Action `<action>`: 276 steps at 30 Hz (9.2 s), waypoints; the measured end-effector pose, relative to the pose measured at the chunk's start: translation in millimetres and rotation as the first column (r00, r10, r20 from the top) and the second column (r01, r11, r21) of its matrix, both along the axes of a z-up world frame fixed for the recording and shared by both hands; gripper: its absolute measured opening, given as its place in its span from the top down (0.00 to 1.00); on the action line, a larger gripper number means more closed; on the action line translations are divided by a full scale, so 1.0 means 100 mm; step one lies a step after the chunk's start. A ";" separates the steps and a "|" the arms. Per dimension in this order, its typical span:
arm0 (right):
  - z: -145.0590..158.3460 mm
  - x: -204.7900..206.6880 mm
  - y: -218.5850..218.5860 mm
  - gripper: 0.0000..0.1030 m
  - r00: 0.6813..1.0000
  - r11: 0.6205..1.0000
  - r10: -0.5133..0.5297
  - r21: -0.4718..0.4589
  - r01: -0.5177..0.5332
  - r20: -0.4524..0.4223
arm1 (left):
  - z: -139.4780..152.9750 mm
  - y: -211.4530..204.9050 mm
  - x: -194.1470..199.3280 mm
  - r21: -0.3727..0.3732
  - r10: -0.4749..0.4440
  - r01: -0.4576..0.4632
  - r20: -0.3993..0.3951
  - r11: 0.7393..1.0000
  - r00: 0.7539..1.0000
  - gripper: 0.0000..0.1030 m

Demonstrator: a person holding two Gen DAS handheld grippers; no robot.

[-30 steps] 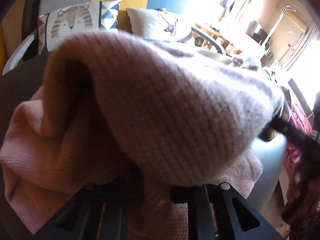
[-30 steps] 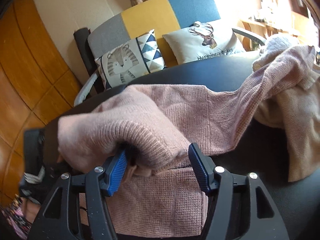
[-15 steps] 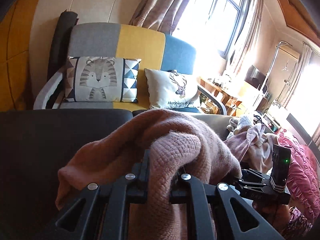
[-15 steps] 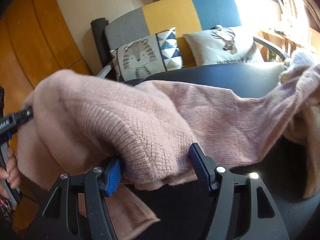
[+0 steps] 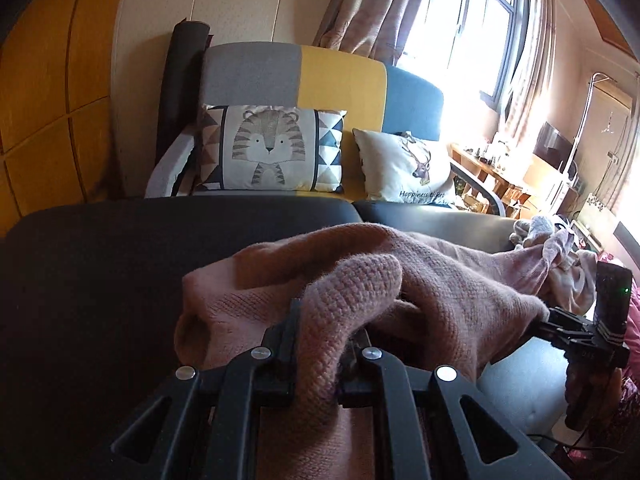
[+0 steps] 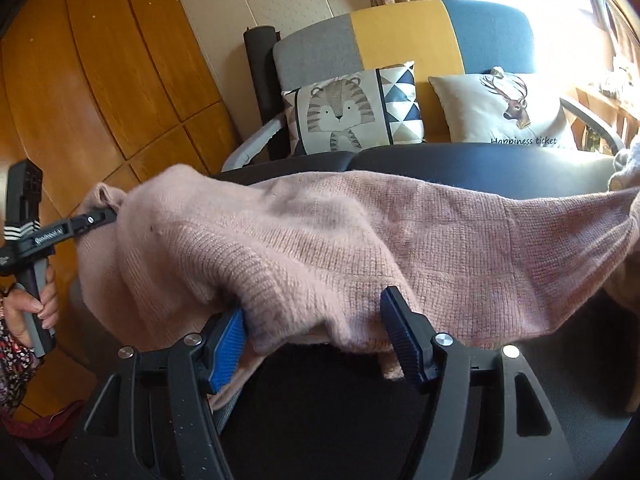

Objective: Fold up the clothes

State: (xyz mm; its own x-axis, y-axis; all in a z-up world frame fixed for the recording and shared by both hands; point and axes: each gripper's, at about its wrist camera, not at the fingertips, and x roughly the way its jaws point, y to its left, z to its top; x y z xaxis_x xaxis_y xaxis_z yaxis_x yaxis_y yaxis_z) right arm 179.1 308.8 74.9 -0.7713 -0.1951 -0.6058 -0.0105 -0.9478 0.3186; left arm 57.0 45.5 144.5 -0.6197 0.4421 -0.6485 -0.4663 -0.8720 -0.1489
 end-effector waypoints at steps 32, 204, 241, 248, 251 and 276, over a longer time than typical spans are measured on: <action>-0.12 -0.26 -0.35 0.92 0.999 0.965 0.026 0.260 -0.031 0.019 | -0.25 0.48 0.04 -0.127 -0.124 0.134 0.081 0.983 0.989 0.80; 0.25 -0.61 0.17 0.30 0.974 0.969 -0.180 0.194 0.152 0.137 | -0.39 -0.38 -0.12 0.101 0.213 -0.214 0.020 0.972 0.977 0.95; -0.28 -0.72 0.03 0.74 0.948 0.970 -0.238 0.103 0.220 0.213 | -0.84 0.75 -0.53 -0.356 -0.158 0.200 0.143 0.913 0.977 0.61; -0.15 -0.65 0.08 0.91 0.939 0.957 -0.290 0.051 0.285 0.186 | -0.67 0.88 -0.39 -0.287 -0.079 0.085 0.033 0.954 0.996 0.94; 0.06 -0.54 0.12 0.93 0.937 0.943 -0.330 0.006 0.332 0.115 | -0.23 0.79 -0.20 -0.176 -0.051 0.031 -0.107 0.984 0.993 0.95; 2.65 0.24 -0.18 0.94 0.813 0.967 -0.230 -0.034 0.251 -0.535 | 2.57 -0.35 0.76 0.288 0.154 0.030 -0.593 0.957 0.791 0.95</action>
State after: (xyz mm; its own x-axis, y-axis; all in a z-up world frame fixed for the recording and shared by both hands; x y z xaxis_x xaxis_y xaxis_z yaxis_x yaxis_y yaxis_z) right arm 203.0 291.1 339.8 -0.9944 0.0532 -0.0916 -0.0790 -0.9484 0.3069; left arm 132.5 10.2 401.7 -0.8735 0.4869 0.0066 -0.4855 -0.8699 -0.0868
